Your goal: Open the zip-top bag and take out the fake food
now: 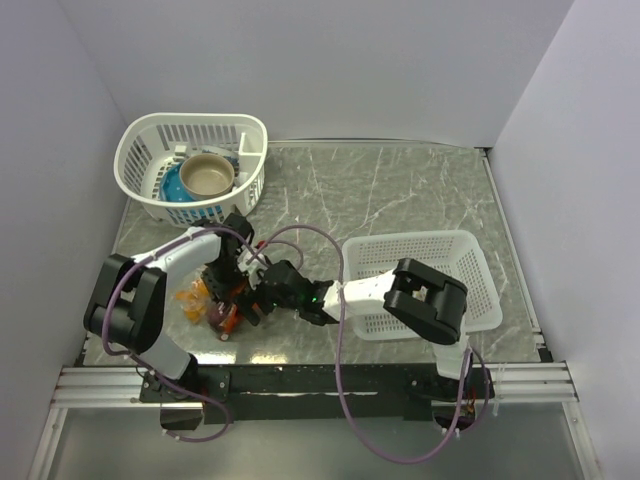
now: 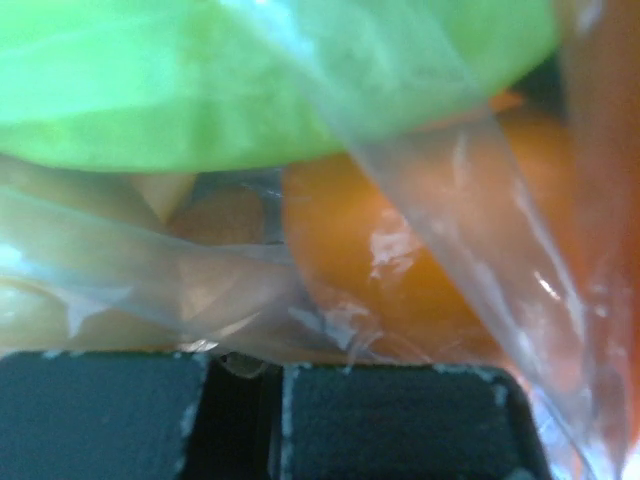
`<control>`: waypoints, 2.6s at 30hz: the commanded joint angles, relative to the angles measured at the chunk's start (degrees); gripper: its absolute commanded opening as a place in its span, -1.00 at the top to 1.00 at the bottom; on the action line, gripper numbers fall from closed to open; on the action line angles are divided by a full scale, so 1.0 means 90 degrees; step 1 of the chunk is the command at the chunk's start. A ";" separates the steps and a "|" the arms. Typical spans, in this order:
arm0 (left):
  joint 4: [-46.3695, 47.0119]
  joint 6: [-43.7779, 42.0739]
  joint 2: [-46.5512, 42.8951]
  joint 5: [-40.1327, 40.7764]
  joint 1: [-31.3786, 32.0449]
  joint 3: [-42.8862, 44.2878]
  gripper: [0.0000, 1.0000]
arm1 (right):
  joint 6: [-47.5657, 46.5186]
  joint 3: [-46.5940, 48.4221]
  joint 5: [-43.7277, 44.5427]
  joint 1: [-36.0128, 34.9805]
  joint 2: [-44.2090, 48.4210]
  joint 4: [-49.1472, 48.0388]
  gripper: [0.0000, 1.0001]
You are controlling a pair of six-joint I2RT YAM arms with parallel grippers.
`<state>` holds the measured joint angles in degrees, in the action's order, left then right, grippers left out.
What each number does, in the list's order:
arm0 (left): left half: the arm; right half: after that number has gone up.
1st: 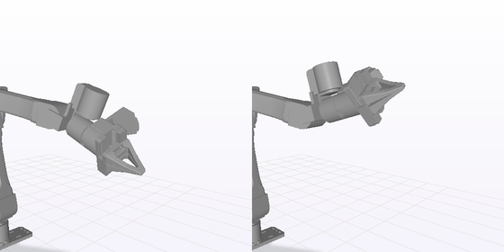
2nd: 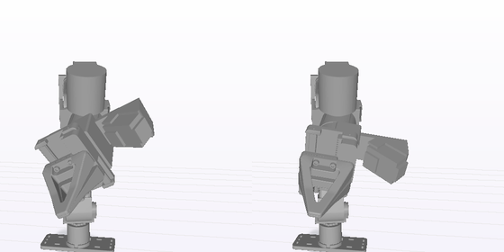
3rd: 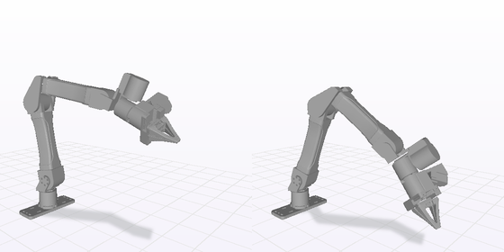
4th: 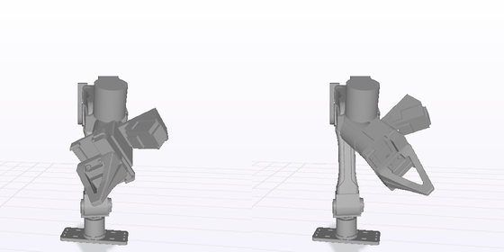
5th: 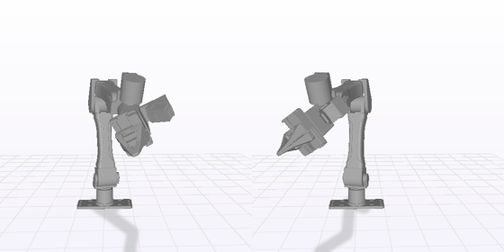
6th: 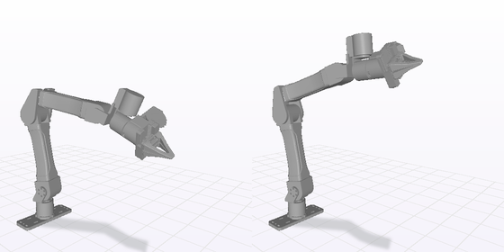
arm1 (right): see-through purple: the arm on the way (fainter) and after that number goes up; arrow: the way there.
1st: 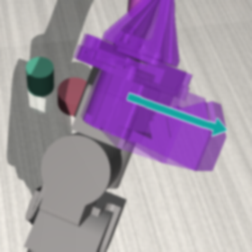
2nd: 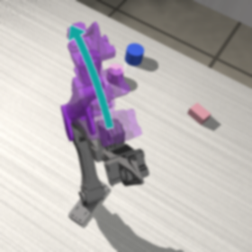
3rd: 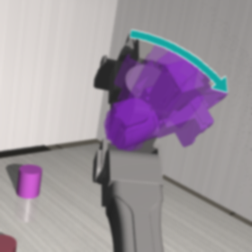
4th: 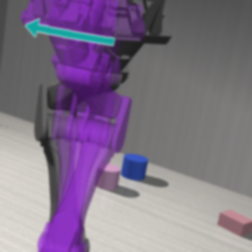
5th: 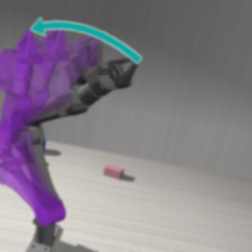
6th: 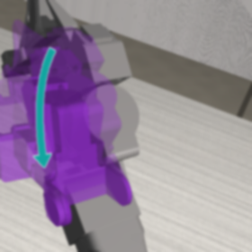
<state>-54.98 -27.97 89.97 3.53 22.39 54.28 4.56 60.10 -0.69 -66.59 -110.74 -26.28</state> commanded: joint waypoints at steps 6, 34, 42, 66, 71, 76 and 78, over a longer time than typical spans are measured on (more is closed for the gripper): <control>-0.0229 -0.0233 -0.0075 -0.1407 0.0149 0.0364 0.99 | 0.0099 0.0189 -0.0060 -0.0101 -0.0225 -0.0556 0.00; -0.0278 -0.0262 -0.0837 -0.1798 -0.0769 0.0228 0.99 | 0.1592 -0.2975 0.3620 0.0259 0.6149 0.2247 0.63; -0.0667 -0.0213 -0.1052 -0.2208 -0.0760 0.0667 0.98 | 0.3369 -0.2538 0.5916 0.1275 0.5958 0.4052 0.35; 0.0562 0.0129 -0.0369 -0.1144 -0.0526 -0.0289 0.98 | 0.1144 -0.1795 0.3037 -0.1049 0.2931 0.0773 -0.27; 0.0582 0.0295 -0.0349 -0.1144 -0.0281 -0.0309 0.98 | 0.1008 -0.1424 0.2323 -0.1078 0.2032 0.0216 -0.53; 0.0513 0.0305 -0.0427 -0.1212 -0.0223 -0.0348 0.98 | 0.0852 -0.0916 0.2566 -0.1058 0.1358 0.0176 -0.71; 0.0513 0.0295 -0.0466 -0.1203 -0.0222 -0.0367 0.99 | 0.0822 -0.0701 0.2586 -0.0971 0.1202 0.0215 -0.72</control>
<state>-53.56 -25.63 85.73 -6.17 19.75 52.40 13.56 49.69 22.48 -75.96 -97.89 -20.95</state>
